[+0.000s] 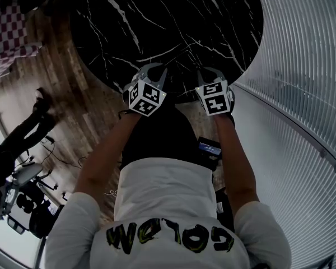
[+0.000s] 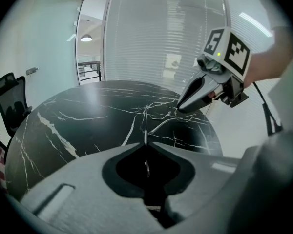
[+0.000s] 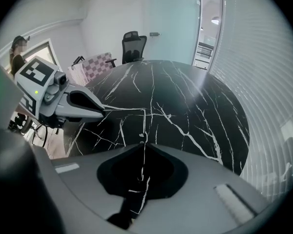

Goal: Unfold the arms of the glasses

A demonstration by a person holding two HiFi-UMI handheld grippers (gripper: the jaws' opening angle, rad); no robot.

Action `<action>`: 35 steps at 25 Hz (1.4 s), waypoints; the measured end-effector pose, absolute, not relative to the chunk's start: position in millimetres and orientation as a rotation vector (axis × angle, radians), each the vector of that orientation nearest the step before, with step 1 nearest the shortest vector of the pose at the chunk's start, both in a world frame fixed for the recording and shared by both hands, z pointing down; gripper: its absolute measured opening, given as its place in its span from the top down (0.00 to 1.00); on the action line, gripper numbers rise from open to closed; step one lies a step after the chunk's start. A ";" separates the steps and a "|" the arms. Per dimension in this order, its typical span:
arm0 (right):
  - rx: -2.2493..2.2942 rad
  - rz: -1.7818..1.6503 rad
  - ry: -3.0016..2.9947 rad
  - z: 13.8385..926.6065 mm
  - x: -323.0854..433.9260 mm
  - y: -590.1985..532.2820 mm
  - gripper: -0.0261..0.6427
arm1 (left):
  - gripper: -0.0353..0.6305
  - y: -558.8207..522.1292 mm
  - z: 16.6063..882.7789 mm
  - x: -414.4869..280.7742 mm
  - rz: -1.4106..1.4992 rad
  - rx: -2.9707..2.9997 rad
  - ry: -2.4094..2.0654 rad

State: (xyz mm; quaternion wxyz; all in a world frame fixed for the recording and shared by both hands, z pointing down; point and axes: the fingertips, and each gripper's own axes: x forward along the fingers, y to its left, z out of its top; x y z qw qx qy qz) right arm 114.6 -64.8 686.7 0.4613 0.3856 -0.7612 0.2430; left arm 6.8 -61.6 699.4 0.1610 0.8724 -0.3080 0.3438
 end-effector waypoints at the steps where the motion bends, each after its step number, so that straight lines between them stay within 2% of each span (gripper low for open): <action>1: 0.951 0.597 -1.869 686.4 115.0 -64.8 0.95 | 0.90 -60.0 697.8 9.4 0.987 2.509 -0.871; 9: 0.949 0.591 -1.864 687.7 111.9 -62.7 0.95 | 0.84 -61.4 670.1 33.8 1.061 2.706 -0.795; 17: 0.946 0.590 -1.866 687.6 111.8 -61.7 0.95 | 0.80 -54.9 679.4 72.9 1.387 2.924 -0.494; 25: 0.946 0.595 -1.869 688.2 113.9 -61.0 0.95 | 0.79 -50.1 700.6 81.2 1.631 2.994 -0.289; 35: 0.957 0.599 -1.869 687.0 116.9 -62.1 0.95 | 0.80 -38.1 704.8 83.4 1.678 2.997 -0.205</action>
